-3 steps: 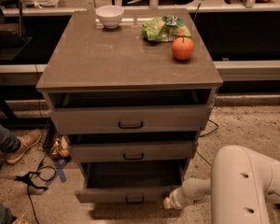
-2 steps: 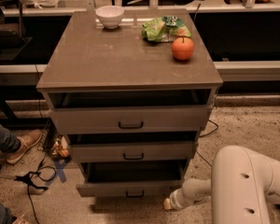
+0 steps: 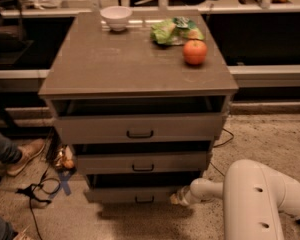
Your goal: Close bottom drawer
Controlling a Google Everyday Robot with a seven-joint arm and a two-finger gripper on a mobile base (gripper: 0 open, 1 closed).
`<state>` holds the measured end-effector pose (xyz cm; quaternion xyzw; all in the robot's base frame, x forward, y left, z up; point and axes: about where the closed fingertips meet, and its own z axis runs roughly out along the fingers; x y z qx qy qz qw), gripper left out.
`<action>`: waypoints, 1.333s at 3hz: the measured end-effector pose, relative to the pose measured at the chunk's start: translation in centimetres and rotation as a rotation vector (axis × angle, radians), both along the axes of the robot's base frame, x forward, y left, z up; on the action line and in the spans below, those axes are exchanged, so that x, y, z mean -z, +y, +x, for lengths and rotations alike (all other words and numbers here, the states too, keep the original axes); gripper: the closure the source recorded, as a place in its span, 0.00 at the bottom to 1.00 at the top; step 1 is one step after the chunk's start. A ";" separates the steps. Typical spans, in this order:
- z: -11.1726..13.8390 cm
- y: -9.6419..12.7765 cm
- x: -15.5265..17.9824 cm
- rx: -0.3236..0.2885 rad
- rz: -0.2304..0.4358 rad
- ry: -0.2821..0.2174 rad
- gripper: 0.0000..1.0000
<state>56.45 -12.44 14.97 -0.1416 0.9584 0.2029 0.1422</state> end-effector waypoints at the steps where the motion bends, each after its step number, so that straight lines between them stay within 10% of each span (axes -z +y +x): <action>1: -0.2 0.0 0.0 0.000 0.000 0.000 1.00; 4: 2.5 -5.1 -3.1 0.044 0.010 -0.081 1.00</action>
Offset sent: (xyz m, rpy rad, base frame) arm 0.1035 -0.0025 0.0361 0.0279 -0.2052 -0.0128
